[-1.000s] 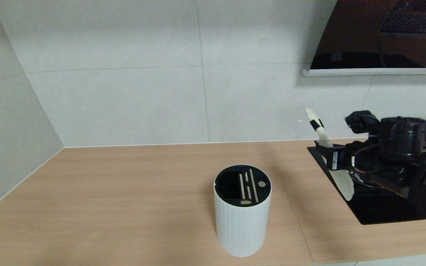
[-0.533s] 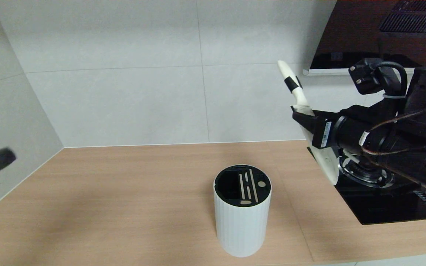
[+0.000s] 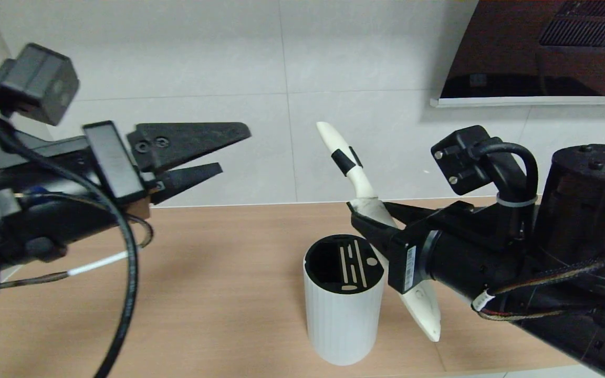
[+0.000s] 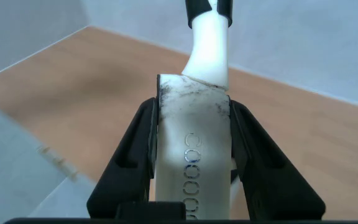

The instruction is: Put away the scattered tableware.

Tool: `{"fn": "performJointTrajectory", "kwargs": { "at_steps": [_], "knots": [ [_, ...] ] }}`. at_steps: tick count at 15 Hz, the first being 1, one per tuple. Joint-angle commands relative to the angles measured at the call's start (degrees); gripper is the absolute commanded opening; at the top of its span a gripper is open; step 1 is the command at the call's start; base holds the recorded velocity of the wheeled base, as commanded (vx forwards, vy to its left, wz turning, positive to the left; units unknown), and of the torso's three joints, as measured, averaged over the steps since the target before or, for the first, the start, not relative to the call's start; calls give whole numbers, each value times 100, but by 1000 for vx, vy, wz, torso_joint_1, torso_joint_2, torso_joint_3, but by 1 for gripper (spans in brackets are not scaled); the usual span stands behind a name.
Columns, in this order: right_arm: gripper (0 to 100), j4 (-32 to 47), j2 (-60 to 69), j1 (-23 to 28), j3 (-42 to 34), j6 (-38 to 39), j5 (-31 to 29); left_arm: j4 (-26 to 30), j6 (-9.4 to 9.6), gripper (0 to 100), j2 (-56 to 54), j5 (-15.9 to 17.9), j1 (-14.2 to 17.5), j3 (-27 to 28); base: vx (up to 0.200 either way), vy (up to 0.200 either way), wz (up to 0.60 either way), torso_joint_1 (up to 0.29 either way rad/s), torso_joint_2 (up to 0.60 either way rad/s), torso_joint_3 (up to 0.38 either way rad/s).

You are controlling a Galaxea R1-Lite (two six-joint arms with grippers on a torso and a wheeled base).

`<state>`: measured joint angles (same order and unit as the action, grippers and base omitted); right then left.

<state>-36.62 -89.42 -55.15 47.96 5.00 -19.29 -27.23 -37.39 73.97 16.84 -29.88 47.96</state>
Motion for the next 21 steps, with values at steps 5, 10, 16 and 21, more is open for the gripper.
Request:
{"fn": "performJointTrajectory", "kwargs": {
  "at_steps": [5, 10, 16, 21],
  "knots": [
    [0, -539, -445, -347, -15, 36, -75, -1328, -111, 100, 1524, -866, -809, -146, 0, 0, 0, 0, 0, 0],
    [0, -574, -612, -672, -6, 230, -75, -1531, -120, 100, 1559, -857, -827, -164, 0, 0, 0, 0, 0, 0],
    [0, -812, -647, -690, -32, 212, -75, -1548, -111, 100, 1647, -866, -827, -164, 0, 0, 0, 0, 0, 0],
    [0, -812, -709, -760, -50, 221, -75, -1671, -111, 100, 1629, -884, -844, -190, 0, 0, 0, 0, 0, 0]
  ]
}}
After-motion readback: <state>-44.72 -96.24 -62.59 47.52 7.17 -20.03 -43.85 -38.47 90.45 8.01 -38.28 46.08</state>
